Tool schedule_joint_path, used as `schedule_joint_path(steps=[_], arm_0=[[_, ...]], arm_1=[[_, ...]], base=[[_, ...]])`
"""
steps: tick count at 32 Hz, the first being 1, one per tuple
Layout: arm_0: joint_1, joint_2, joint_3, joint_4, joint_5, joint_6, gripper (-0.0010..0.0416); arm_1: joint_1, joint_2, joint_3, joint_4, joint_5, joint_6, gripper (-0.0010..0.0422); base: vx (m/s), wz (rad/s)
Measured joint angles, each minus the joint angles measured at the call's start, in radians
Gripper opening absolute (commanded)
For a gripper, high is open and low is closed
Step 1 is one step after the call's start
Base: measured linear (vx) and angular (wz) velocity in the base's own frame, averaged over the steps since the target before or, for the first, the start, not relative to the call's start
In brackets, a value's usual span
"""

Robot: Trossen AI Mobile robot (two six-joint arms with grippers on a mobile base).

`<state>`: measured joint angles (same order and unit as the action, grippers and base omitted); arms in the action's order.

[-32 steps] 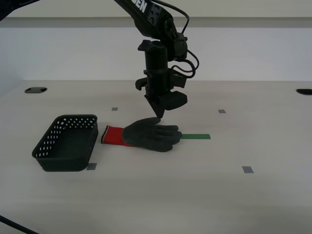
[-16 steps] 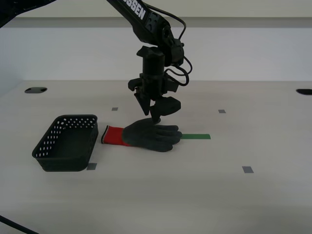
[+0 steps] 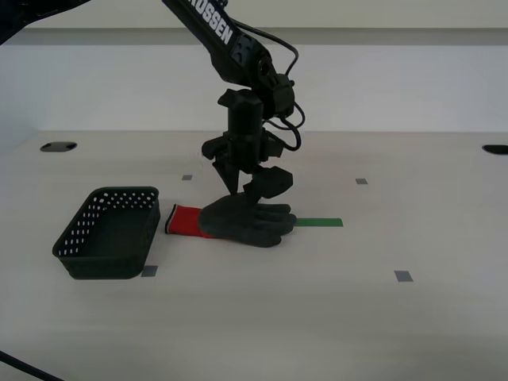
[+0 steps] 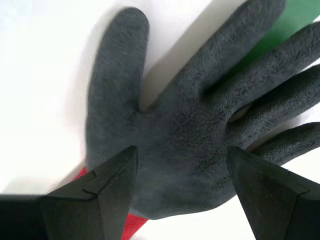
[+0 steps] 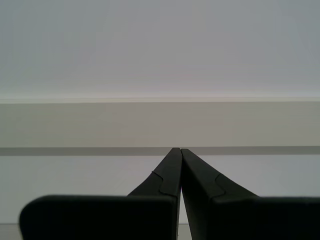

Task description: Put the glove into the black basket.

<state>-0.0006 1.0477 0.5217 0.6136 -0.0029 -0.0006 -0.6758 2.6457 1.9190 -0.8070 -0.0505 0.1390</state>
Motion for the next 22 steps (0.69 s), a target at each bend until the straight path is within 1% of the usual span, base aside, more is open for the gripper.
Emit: schedule_joint_path(steps=[2,3,6,8,11,15,22], arm_0=[[0.000,0.000,0.000,0.000,0.000,0.000,0.0001],[0.000,0.000,0.000,0.000,0.000,0.000,0.0000],[0.001,0.000,0.000,0.000,0.000,0.000,0.0001],[0.000,0.000,0.000,0.000,0.000,0.000,0.0001],[0.000,0.000,0.000,0.000,0.000,0.000,0.0001],[0.000,0.000,0.000,0.000,0.000,0.000,0.0001],[0.001,0.000,0.000,-0.004,0.000,0.000,0.0001]], arm_1=[[0.000,0.001,-0.014,0.018,0.019,-0.014,0.0235],[0.000,0.000,-0.026,0.043,0.033,-0.034,0.0232],[-0.001,0.001,-0.032,0.063,0.037,-0.041,0.0231],[-0.003,-0.001,-0.047,0.081,0.052,-0.045,0.0231],[-0.005,0.000,-0.095,0.126,0.053,-0.076,0.0231],[-0.005,-0.001,-0.137,0.170,0.053,-0.085,0.0231],[-0.011,0.066,-0.114,0.151,0.060,-0.093,0.0231]], base=[[0.000,0.000],[0.000,0.000],[0.000,0.000],[0.000,0.000],[0.000,0.000],[0.000,0.000],[0.000,0.000]])
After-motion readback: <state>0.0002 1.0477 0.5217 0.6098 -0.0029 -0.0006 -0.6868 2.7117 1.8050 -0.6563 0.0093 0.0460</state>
